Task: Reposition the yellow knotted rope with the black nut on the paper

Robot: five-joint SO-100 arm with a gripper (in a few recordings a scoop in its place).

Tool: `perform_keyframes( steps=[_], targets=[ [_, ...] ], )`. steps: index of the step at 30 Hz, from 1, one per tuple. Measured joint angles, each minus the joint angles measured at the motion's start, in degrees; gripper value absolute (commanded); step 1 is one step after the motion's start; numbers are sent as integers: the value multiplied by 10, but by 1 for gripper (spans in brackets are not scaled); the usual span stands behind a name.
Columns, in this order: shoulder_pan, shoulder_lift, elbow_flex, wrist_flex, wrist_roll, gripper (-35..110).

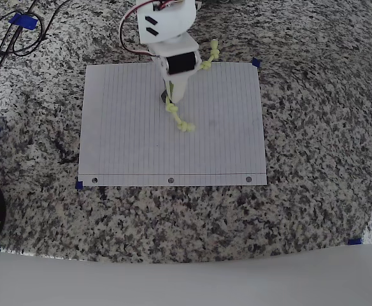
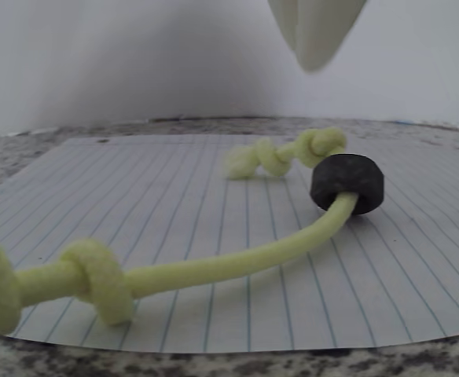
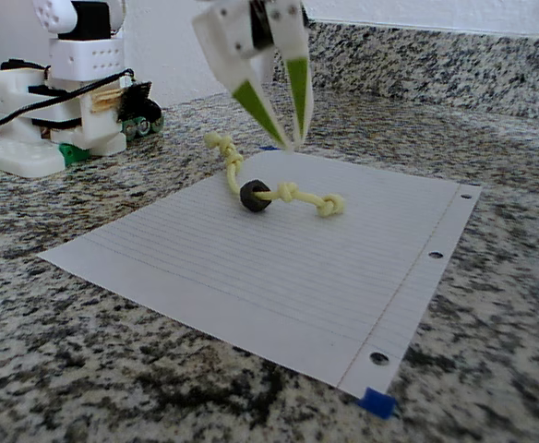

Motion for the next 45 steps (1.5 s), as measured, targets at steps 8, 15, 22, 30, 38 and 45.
perform_keyframes(
  steps=[8,15,22,30,38,45],
  targets=[
    [-18,-98,-42,22,8,0],
    [-23,-149,-111,42,9,0],
    [-21,-176,-120,54,15,0],
    [33,-178,-120,54,43,0],
    [122,-170,-120,79,87,0],
    [187,-116,-86,99,120,0]
  ],
)
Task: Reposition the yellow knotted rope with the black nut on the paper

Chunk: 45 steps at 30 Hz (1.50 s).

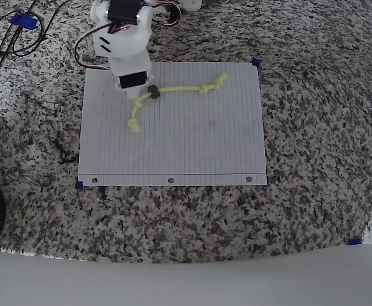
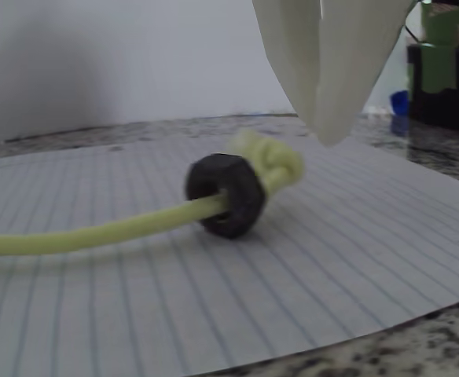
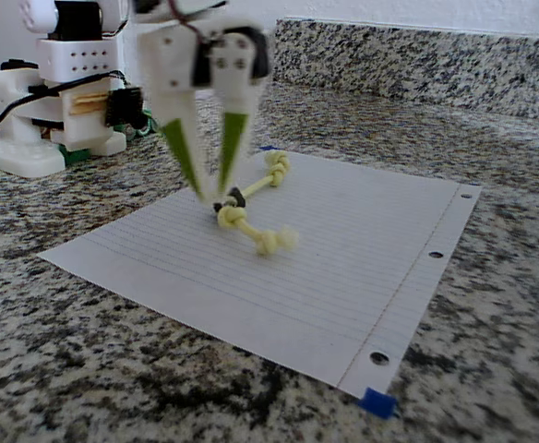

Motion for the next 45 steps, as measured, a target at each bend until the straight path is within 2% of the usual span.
perform_keyframes(
  steps=[8,20,25,45],
  targets=[
    [20,47,17,-15,2,0],
    [-103,-4,17,-98,-21,0],
    [-105,-33,16,-109,-22,0],
    [18,-34,18,-83,-22,0]
  ],
)
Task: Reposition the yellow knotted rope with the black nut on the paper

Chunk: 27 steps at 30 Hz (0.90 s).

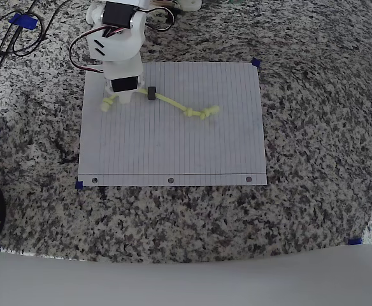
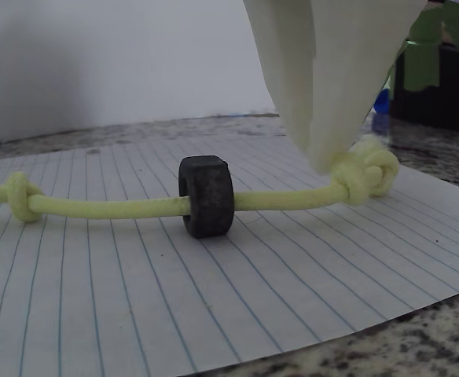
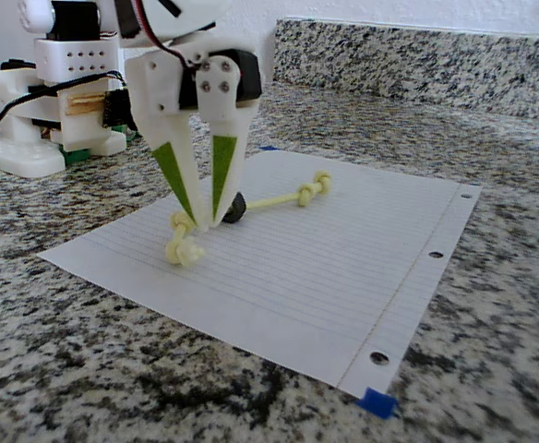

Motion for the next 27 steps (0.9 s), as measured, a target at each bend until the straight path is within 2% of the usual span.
perform_keyframes(
  steps=[8,17,27],
  targets=[
    [0,42,0,-16,-18,0],
    [-30,264,47,-26,-109,0],
    [-88,502,139,76,-173,0]
  ],
)
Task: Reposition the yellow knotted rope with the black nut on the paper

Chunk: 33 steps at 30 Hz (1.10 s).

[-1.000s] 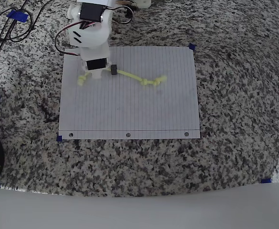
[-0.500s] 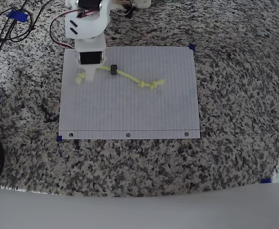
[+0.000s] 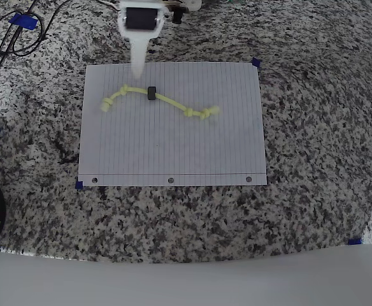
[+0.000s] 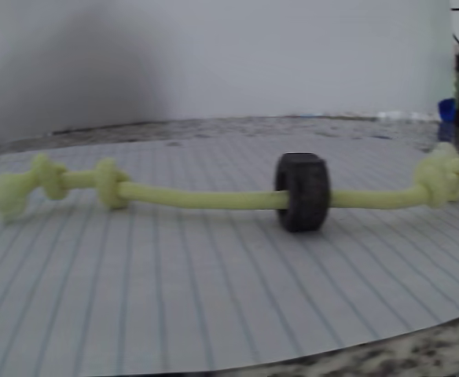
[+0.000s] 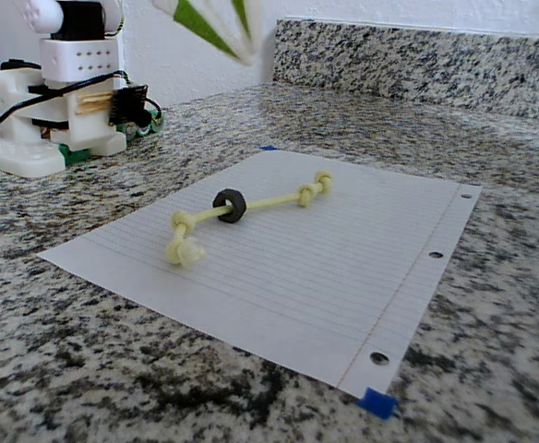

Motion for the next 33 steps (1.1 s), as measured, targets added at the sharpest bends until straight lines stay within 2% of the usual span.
perform_keyframes(
  steps=[11,33],
  targets=[
    [-54,207,134,134,-24,0],
    [-54,406,301,180,-29,0]
  ],
)
